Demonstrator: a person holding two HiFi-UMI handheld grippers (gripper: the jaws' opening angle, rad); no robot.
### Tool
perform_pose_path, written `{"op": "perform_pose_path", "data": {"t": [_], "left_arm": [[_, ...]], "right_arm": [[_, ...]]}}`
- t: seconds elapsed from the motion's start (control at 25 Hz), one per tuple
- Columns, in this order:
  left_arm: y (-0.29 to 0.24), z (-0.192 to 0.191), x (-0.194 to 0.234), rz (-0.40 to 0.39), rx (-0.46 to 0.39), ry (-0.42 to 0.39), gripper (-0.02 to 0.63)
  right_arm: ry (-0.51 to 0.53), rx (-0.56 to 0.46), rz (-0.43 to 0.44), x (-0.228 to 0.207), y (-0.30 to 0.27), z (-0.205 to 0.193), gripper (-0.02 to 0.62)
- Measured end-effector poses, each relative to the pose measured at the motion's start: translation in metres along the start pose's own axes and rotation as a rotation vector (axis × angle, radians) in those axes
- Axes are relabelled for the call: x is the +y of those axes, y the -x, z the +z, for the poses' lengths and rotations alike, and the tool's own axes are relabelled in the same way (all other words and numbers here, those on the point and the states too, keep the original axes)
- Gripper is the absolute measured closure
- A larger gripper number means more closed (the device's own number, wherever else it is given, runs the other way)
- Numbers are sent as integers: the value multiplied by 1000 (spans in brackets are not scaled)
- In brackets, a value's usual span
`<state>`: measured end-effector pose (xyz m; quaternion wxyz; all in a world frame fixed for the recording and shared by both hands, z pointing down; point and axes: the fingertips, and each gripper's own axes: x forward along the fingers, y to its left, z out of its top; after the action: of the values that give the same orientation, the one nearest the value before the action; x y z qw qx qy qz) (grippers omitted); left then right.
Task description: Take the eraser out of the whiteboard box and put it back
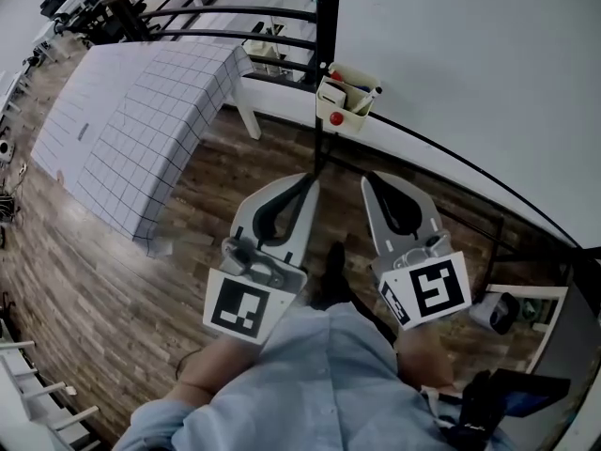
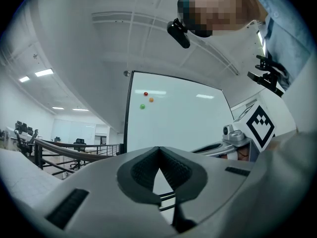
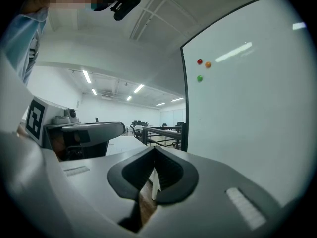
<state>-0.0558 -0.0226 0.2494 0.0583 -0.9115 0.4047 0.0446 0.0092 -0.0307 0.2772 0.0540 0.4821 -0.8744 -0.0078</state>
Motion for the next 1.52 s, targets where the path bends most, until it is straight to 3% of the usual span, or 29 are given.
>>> {"op": "perform_pose_path", "data": {"t": [0.56,0.8,1.16,1.32,1.52], "left_arm": [[-104,-11,63,74,23,-27,607],[-125,-20,87,83,25,-13,607],[-155,-40,123,-7,34,42,607],[-165,-52,139,-37,51,67,607],[-175,-69,150,-65,79,103,607]], "right_arm": [[16,54,118,-73,-101,-9,589],[16,86,116,-88,-129,-15,583],[54,194,84,-94,-171,-39,560],[66,272,81,-95,-189,-59,487],[94,375,52,-97,-203,-83,460]]}}
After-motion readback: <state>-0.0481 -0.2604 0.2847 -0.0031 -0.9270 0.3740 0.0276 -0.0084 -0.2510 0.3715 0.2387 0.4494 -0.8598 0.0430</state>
